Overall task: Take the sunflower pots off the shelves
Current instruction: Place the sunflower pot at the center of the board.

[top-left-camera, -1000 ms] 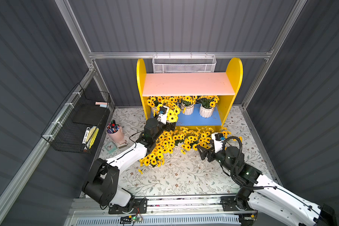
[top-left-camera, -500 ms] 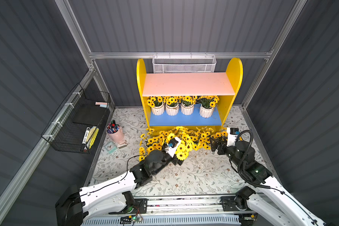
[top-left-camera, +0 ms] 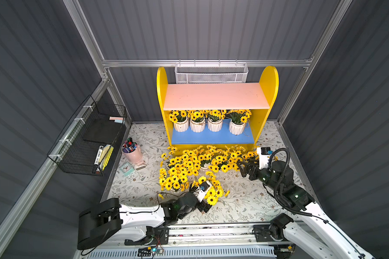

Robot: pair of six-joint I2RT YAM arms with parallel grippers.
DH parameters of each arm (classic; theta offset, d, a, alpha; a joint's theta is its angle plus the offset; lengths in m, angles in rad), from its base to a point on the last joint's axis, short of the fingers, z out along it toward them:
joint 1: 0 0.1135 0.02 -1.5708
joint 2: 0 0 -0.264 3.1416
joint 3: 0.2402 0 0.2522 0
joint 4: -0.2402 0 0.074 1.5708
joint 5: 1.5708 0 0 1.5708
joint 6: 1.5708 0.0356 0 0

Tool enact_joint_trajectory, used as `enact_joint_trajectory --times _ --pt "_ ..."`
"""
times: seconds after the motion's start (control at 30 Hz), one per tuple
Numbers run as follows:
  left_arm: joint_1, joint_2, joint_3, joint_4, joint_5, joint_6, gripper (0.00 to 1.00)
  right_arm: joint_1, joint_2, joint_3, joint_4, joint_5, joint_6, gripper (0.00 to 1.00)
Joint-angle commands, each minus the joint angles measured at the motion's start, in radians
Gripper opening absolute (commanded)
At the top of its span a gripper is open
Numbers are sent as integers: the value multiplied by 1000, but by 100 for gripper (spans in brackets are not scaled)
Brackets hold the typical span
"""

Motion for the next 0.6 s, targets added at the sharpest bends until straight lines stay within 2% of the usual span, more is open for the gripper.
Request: enact_joint_trajectory --times 0.0,0.13,0.33,0.37,0.4,0.43,0.5,0.57 --pt "-7 98 3 309 -7 -18 0 -1 0 13 -11 -76 12 93" --pt "-11 233 6 496 -9 -2 0 2 14 16 -13 -99 -10 92" --pt "-11 422 18 640 -18 -37 0 2 25 20 -20 -115 -27 93" --pt "-11 458 15 678 -16 -38 5 2 24 20 -19 -113 -29 93" --pt "-11 492 10 719 -27 -43 14 2 24 20 -20 -110 -33 94" --pt "-11 523 3 754 -39 -51 34 2 23 21 -22 -107 -34 94" --pt "-11 553 7 743 -51 -51 49 2 23 20 -22 -111 -36 94" --pt "-11 562 2 743 -66 -67 72 2 27 22 -23 -112 -36 94"
